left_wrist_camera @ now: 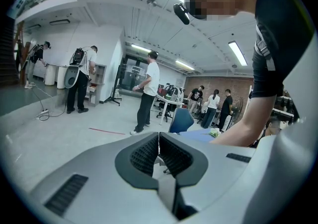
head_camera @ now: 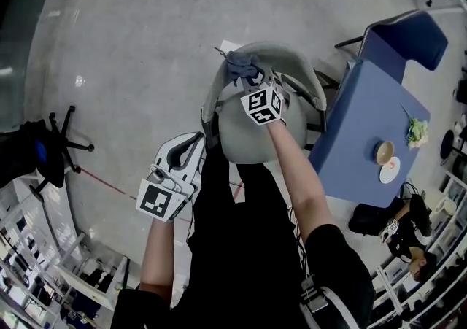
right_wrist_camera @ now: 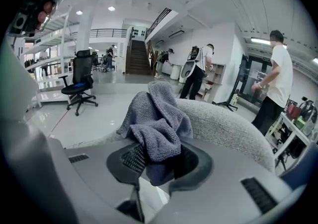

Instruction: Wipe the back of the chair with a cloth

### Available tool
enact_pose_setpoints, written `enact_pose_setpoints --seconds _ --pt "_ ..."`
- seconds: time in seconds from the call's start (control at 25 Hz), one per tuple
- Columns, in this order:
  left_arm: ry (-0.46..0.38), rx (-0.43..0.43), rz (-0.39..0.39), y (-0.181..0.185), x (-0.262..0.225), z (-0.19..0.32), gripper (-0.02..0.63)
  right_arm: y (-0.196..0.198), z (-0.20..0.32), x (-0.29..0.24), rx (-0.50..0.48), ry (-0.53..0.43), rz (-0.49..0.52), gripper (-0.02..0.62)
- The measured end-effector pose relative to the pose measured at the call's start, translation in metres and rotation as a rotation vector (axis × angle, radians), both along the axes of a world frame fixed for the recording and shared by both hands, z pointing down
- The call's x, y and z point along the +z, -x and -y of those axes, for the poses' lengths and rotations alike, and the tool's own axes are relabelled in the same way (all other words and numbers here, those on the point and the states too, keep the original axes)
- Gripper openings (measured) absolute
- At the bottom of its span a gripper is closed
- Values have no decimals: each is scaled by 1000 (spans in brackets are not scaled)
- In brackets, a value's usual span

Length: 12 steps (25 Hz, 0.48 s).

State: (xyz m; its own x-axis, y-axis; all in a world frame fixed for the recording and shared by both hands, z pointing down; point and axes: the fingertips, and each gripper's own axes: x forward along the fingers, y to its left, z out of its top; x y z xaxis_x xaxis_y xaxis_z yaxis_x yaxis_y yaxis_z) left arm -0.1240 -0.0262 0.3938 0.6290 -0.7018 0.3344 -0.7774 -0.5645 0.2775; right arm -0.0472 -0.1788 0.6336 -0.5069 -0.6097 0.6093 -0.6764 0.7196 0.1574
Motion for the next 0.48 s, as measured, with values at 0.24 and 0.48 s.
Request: enact_pose_setpoints --seconds 0.24,0.48 --pt "0 5 -3 0 0 0 26 -14 5 -1 52 7 6 124" --pt "-1 12 -4 -5 1 1 26 -28 10 1 70 5 -3 124"
